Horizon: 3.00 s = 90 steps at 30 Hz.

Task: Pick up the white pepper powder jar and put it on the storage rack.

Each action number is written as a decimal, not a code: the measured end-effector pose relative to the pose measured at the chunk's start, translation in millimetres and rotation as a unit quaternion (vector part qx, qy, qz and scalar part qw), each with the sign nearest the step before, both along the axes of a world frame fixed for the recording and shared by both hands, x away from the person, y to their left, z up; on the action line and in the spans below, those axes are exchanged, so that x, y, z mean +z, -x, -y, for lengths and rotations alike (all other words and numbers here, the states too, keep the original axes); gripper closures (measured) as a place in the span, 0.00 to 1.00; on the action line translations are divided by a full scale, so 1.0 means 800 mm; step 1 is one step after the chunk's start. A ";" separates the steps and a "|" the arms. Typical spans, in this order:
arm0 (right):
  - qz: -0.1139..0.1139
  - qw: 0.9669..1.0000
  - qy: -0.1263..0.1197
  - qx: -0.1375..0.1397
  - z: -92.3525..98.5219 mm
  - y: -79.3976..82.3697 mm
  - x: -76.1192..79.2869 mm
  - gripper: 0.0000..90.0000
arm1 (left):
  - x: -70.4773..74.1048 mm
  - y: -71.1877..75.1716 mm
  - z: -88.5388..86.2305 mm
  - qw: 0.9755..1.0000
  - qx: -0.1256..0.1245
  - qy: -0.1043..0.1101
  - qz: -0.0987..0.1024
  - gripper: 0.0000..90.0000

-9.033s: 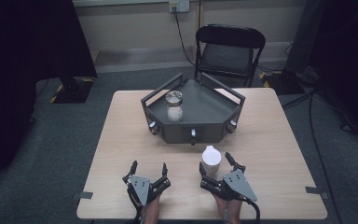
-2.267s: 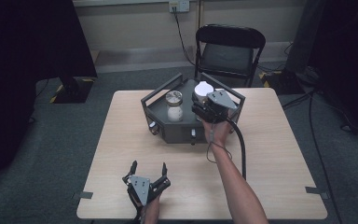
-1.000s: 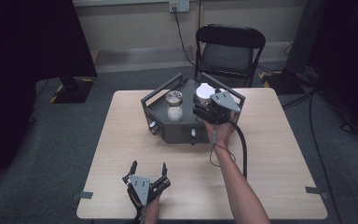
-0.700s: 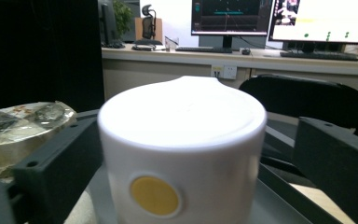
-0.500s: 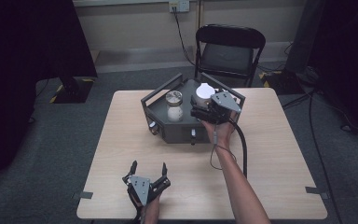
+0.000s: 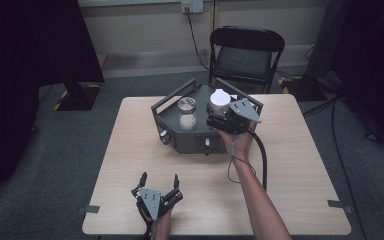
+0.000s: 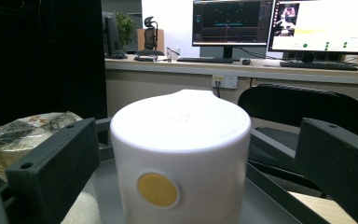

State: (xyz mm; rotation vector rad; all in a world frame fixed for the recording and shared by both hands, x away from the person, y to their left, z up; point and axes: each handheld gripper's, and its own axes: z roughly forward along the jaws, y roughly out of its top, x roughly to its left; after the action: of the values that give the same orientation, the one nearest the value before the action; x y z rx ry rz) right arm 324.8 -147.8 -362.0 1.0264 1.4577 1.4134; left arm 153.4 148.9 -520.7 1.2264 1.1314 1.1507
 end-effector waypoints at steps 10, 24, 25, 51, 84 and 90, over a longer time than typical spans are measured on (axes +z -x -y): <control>0.013 1.000 0.002 -0.009 0.001 0.017 -0.002 0.00 | 0.000 0.000 0.000 1.000 0.000 0.000 0.000 0.00; 0.016 1.000 -0.008 0.001 0.015 0.043 -0.009 0.00 | 0.000 0.000 0.001 1.000 0.003 0.000 0.000 0.00; 0.017 1.000 -0.007 0.001 0.018 0.048 -0.009 0.00 | 0.000 0.000 0.001 1.000 0.004 0.000 0.000 0.00; 0.058 0.998 -0.021 0.020 0.055 0.122 -0.028 0.00 | 0.000 -0.001 0.004 1.000 0.009 0.000 0.000 0.00; 0.074 0.997 -0.025 0.020 0.057 0.203 -0.083 0.00 | 0.000 -0.001 0.004 1.000 0.011 0.000 0.001 0.00; 0.065 0.998 -0.021 0.016 0.060 0.210 -0.096 0.00 | 0.000 -0.001 0.004 1.000 0.011 0.000 0.001 0.00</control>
State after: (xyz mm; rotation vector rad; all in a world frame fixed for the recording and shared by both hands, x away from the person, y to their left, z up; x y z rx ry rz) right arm 156.7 -195.5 -439.0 0.9229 1.3614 1.5107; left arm 153.9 145.3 -520.9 1.2162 1.1464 1.1678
